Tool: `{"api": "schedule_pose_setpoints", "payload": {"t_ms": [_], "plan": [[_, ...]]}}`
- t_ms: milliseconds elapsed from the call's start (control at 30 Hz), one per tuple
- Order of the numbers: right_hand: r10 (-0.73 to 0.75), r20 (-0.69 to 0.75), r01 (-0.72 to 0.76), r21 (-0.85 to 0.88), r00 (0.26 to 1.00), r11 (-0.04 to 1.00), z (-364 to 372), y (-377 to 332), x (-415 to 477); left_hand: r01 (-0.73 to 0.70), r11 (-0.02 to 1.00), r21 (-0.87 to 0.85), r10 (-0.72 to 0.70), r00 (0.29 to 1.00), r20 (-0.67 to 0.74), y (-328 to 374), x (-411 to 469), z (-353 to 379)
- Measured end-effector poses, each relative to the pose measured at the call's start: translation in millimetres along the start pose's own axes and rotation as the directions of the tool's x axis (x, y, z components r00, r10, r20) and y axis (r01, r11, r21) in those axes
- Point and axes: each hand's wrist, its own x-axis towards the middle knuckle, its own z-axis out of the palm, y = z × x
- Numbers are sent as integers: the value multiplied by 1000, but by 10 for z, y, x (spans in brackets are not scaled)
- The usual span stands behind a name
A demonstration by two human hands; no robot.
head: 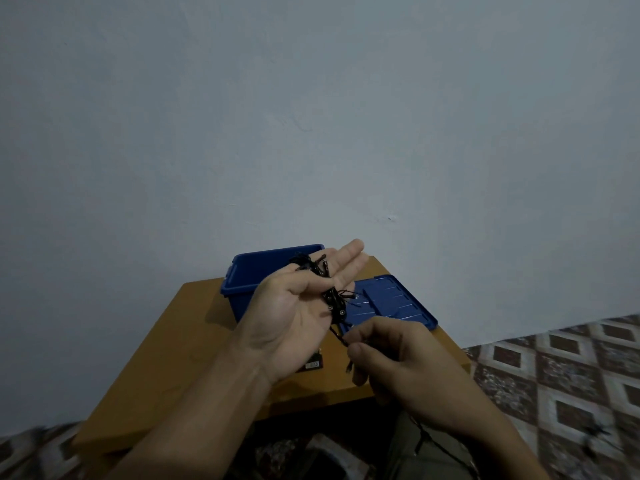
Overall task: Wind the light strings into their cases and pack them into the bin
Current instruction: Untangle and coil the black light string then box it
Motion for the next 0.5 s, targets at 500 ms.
{"api": "schedule_pose_setpoints", "payload": {"t_ms": [500], "plan": [[-82,-72,74,-107,994,992,-53,52,2,-42,999,31,46,986,-158,112,-32,98]]}}
